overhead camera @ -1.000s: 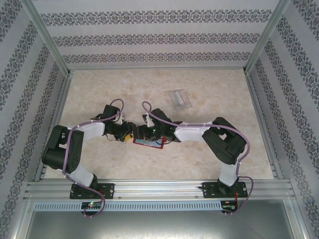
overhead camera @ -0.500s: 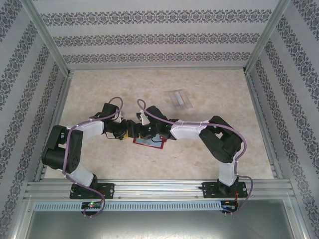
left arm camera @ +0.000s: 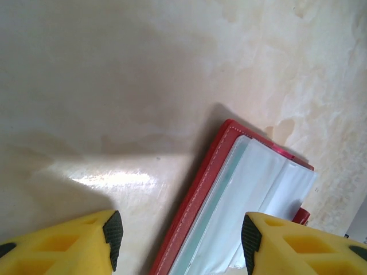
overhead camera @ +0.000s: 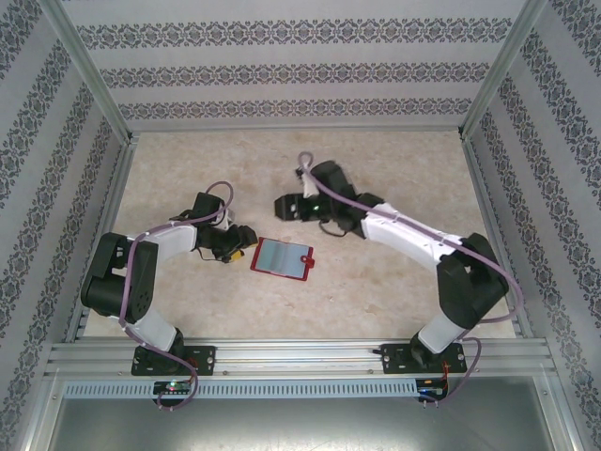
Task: Put the credit cards into the card holder
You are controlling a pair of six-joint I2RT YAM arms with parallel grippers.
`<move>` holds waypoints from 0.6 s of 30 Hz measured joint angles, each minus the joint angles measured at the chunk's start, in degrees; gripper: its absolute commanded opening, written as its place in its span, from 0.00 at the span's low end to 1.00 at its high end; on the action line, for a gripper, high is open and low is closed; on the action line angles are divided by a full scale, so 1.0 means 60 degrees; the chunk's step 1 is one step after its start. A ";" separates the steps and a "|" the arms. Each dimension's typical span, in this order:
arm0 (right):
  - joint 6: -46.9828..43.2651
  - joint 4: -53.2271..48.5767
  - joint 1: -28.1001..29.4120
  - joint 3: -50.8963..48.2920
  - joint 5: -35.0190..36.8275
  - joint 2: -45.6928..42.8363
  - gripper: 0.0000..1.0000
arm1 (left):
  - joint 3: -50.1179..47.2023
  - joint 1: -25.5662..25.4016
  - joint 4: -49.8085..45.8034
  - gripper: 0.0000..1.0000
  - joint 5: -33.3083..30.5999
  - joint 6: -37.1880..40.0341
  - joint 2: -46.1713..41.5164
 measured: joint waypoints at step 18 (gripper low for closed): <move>-0.3042 -0.3085 -0.1865 0.2728 0.3792 0.2601 0.82 | 0.0011 -0.0189 -0.1840 0.90 -0.2466 0.0503 -0.2244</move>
